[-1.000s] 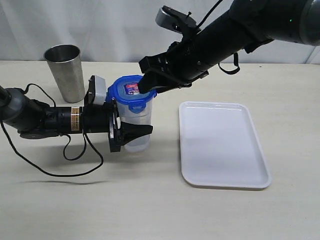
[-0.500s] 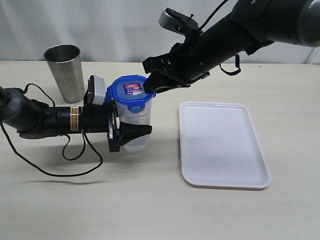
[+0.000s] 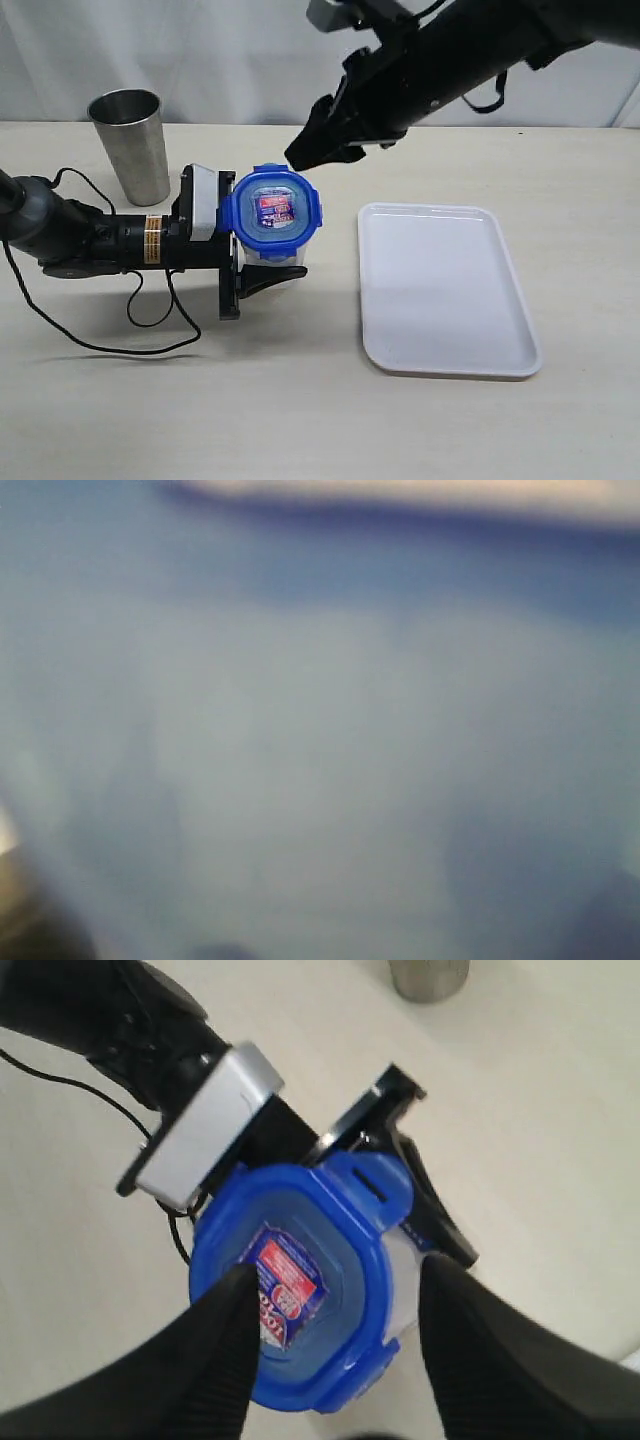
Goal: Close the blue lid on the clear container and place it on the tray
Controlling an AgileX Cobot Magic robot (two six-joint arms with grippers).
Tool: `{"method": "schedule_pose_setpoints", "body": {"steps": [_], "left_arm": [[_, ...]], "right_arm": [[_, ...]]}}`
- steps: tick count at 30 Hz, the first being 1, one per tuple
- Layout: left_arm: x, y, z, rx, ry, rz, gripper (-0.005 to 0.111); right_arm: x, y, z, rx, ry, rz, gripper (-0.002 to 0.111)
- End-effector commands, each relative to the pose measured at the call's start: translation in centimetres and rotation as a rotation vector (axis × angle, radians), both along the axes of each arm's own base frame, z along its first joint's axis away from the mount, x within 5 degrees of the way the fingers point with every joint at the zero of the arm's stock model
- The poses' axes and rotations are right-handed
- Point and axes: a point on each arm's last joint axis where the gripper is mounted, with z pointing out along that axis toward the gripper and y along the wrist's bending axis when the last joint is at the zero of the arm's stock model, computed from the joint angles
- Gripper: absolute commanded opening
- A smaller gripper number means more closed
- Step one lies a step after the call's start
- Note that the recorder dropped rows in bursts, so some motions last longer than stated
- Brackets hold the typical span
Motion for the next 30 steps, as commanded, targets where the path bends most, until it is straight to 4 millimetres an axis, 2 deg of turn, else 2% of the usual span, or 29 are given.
{"method": "schedule_pose_setpoints", "body": {"steps": [1,4,6,9,11,17,23,30], "left_arm": [[-0.2,0.1,-0.8,0.061,-0.013,-0.001,0.0],[-0.2,0.1,-0.8,0.061,-0.013,-0.001,0.0],[-0.2,0.0,-0.8,0.063,-0.02,-0.004,0.0],[-0.3,0.0,-0.9,0.069,-0.038,-0.016,0.0],[-0.3,0.0,-0.9,0.071,-0.038,-0.021,0.0],[-0.6,0.0,-1.0,0.084,-0.042,-0.051,0.0],[-0.6,0.0,-1.0,0.084,-0.042,-0.051,0.0],[-0.6,0.0,-1.0,0.084,-0.042,-0.051,0.0]], "right_arm": [[-1.4,-0.7,3.8,0.012,-0.182,0.045,0.048],[-2.4,-0.3,4.4,-0.027,-0.215,0.07,0.048],[-2.9,0.3,4.2,-0.12,-0.223,0.072,0.048],[-3.5,1.8,3.5,-0.274,-0.19,0.111,0.048],[-3.6,3.0,3.4,-0.311,-0.137,0.179,0.048],[-1.8,6.1,3.0,-0.386,-0.171,0.335,0.048],[0.0,7.1,0.8,-0.459,-0.195,0.421,0.047],[0.2,8.5,-1.5,-0.604,-0.265,0.521,0.047]]}}
